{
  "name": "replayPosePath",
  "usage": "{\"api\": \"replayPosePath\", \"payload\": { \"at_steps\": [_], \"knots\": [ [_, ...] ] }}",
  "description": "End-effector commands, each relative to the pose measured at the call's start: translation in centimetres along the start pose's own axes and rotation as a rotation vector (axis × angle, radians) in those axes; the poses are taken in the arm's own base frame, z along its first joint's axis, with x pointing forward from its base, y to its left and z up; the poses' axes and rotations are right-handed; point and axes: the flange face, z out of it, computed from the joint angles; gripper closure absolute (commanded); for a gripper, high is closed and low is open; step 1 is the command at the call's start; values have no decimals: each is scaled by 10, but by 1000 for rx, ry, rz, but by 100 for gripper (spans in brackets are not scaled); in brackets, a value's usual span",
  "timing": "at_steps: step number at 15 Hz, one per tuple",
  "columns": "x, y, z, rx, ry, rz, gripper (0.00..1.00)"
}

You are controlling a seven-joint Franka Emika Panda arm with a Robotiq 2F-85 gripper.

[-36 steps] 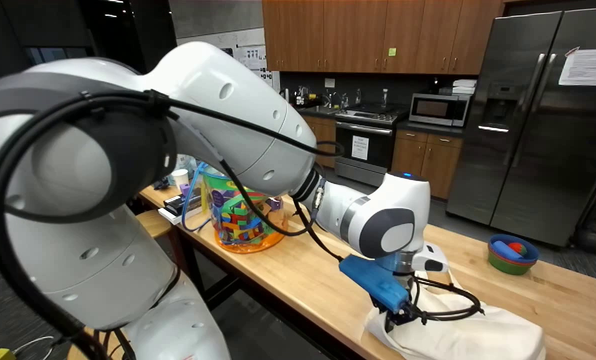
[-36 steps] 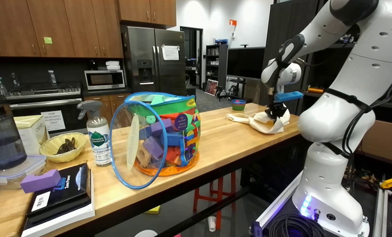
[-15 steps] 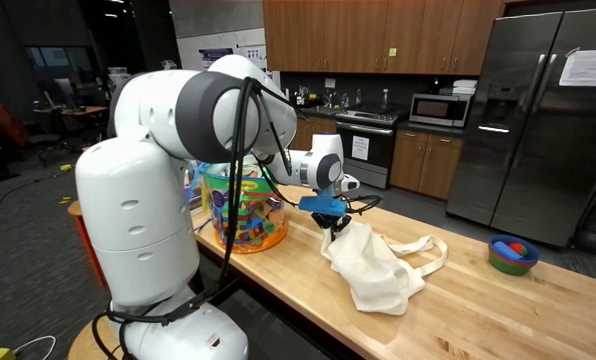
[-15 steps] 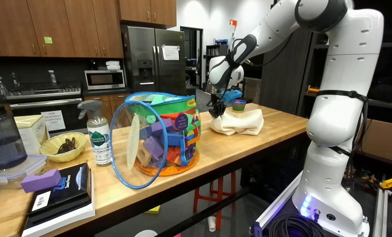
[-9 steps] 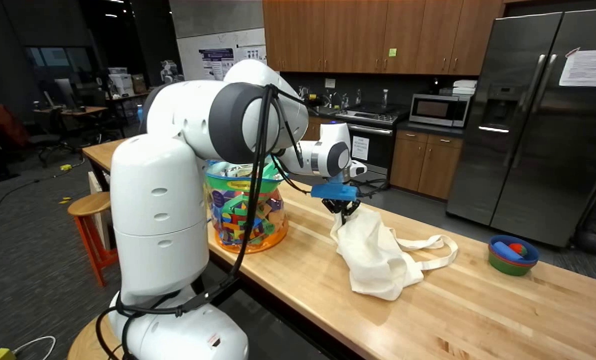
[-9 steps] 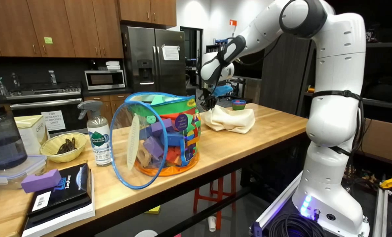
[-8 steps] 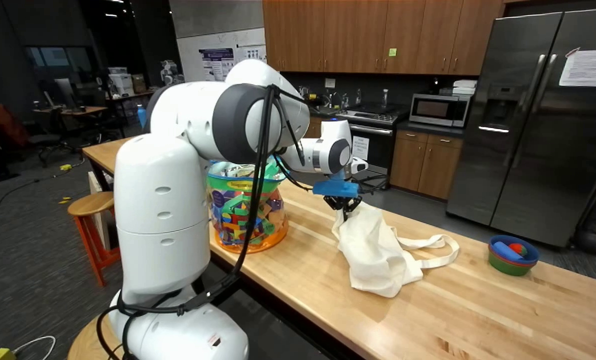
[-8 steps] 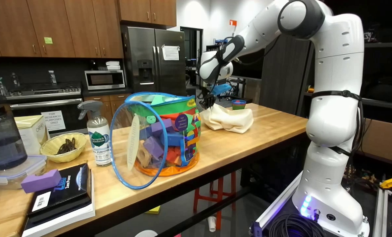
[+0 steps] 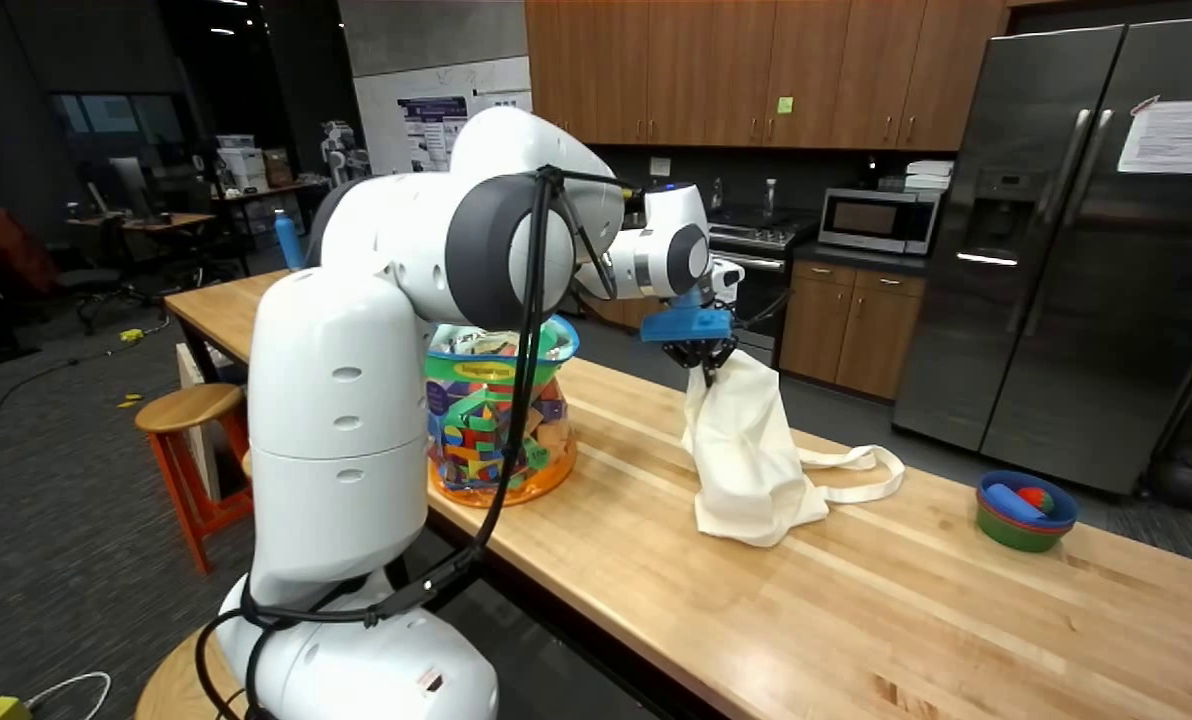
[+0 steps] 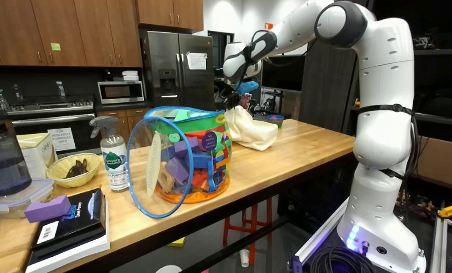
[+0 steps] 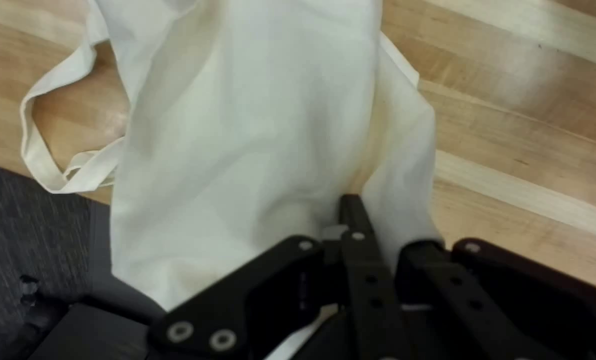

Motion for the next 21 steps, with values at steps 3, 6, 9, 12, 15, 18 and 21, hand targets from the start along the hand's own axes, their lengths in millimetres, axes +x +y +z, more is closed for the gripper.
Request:
{"api": "replayPosePath", "payload": {
  "at_steps": [3,6,9,12,15,18,21],
  "knots": [
    [26,-7,-55,-63,63,-46,99],
    [33,-6,-87,-104,108,-54,99],
    [36,3,-117,-146,145,-39,99],
    [35,12,-143,-186,179,-14,99],
    [34,18,-159,-221,195,9,99],
    [31,20,-170,-253,212,31,99],
    [21,17,-173,-289,215,47,99]
  ]
}}
